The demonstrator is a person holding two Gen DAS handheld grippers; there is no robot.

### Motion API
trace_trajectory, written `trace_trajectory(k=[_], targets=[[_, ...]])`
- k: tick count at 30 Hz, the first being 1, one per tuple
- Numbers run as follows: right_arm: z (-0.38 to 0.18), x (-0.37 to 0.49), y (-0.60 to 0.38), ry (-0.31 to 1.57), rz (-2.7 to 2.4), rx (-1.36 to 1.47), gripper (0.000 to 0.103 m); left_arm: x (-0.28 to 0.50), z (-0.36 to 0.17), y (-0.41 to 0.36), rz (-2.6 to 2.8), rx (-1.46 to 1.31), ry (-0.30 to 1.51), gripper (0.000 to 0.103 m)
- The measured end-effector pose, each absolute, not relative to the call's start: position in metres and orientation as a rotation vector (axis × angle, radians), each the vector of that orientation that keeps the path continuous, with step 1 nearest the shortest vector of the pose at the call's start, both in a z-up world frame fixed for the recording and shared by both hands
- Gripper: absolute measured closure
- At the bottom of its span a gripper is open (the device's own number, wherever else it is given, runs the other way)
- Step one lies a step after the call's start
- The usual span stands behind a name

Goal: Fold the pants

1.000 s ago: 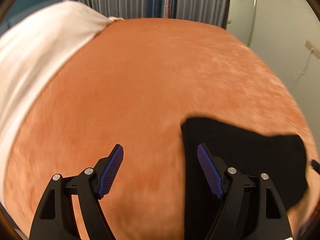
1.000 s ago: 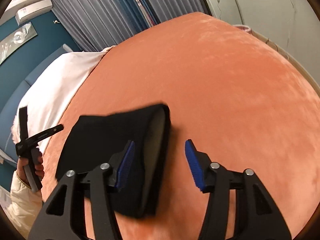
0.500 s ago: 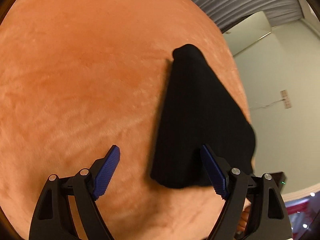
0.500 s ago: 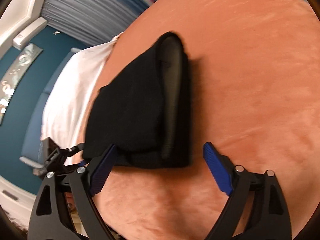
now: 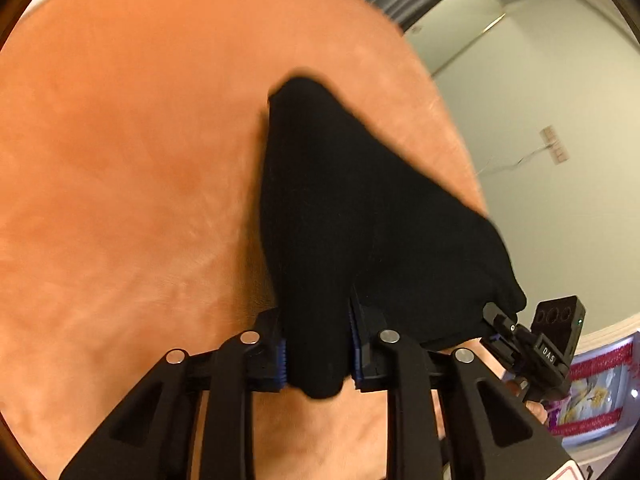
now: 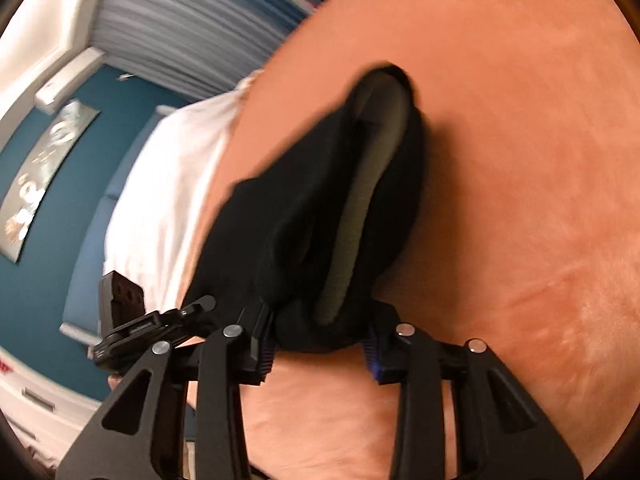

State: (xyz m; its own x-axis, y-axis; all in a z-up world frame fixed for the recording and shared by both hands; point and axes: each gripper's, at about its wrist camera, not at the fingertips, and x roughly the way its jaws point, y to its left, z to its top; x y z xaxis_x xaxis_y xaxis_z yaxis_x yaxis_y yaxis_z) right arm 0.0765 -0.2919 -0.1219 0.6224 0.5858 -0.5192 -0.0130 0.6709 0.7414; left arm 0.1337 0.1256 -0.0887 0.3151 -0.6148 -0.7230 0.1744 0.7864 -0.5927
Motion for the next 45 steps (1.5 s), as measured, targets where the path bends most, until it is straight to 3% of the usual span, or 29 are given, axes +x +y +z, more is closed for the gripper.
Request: trace_trajectory(k=[4, 5, 7, 10, 14, 16, 17, 18, 24, 25, 26, 27, 28, 33, 36, 38, 39, 41, 45], targets=[[-0.148, 0.074, -0.278, 0.970, 0.370, 0.666, 0.067, 0.114, -0.091, 0.145, -0.511, -0.419, 1.171, 0.079], [-0.164, 0.073, -0.279, 1.018, 0.341, 0.661, 0.059, 0.111, -0.109, 0.143, -0.494, -0.421, 1.227, 0.078], [-0.174, 0.056, -0.295, 0.966, 0.383, 0.769, 0.058, 0.100, -0.136, 0.140, -0.443, -0.395, 1.259, 0.065], [-0.153, 0.034, -0.310, 0.953, 0.302, 0.720, 0.054, 0.081, -0.105, 0.149, -0.407, -0.399, 1.165, 0.067], [-0.086, 0.012, -0.317, 0.795, 0.055, 0.440, 0.060, 0.075, -0.039, 0.149, -0.331, -0.230, 0.969, 0.068], [-0.060, 0.019, -0.312, 0.712, 0.039, 0.398, 0.075, 0.084, -0.016, 0.132, -0.291, -0.128, 0.893, 0.059], [-0.050, 0.029, -0.300, 0.698, 0.059, 0.357, 0.097, 0.096, -0.011, 0.117, -0.262, -0.083, 0.875, 0.058], [-0.043, 0.048, -0.278, 0.705, 0.095, 0.289, 0.101, 0.107, -0.015, 0.113, -0.251, -0.062, 0.877, 0.058], [-0.089, 0.143, -0.199, 0.851, 0.156, 0.029, 0.103, 0.213, -0.087, 0.052, -0.111, 0.067, 1.055, 0.057], [-0.100, 0.153, -0.206, 0.870, 0.080, -0.010, 0.103, 0.220, -0.097, 0.059, -0.083, 0.084, 1.065, 0.053], [-0.114, 0.166, -0.220, 0.900, 0.048, 0.025, 0.103, 0.228, -0.106, 0.060, -0.070, 0.094, 1.070, 0.051], [-0.127, 0.167, -0.254, 0.923, 0.046, 0.167, 0.103, 0.233, -0.110, 0.059, -0.091, 0.081, 1.076, 0.043], [-0.129, 0.161, -0.278, 0.911, 0.022, 0.258, 0.103, 0.236, -0.115, 0.059, -0.105, 0.059, 1.091, 0.042], [-0.092, 0.142, -0.258, 0.863, 0.117, 0.214, 0.103, 0.240, -0.117, 0.053, -0.077, 0.103, 1.051, 0.042], [-0.106, 0.161, -0.217, 0.922, 0.177, 0.080, 0.103, 0.239, -0.120, 0.054, -0.067, 0.078, 1.049, 0.039], [-0.130, 0.169, -0.232, 0.959, 0.100, 0.057, 0.103, 0.246, -0.120, 0.051, -0.066, 0.070, 1.049, 0.036], [-0.132, 0.167, -0.252, 0.951, 0.125, 0.188, 0.103, 0.246, -0.120, 0.055, -0.081, 0.048, 1.056, 0.034], [-0.115, 0.138, -0.291, 0.906, 0.108, 0.328, 0.103, 0.247, -0.117, 0.059, -0.096, 0.038, 1.057, 0.034], [-0.079, 0.071, -0.312, 0.822, 0.103, 0.227, 0.099, 0.215, -0.081, 0.069, -0.134, 0.004, 0.967, 0.039]])
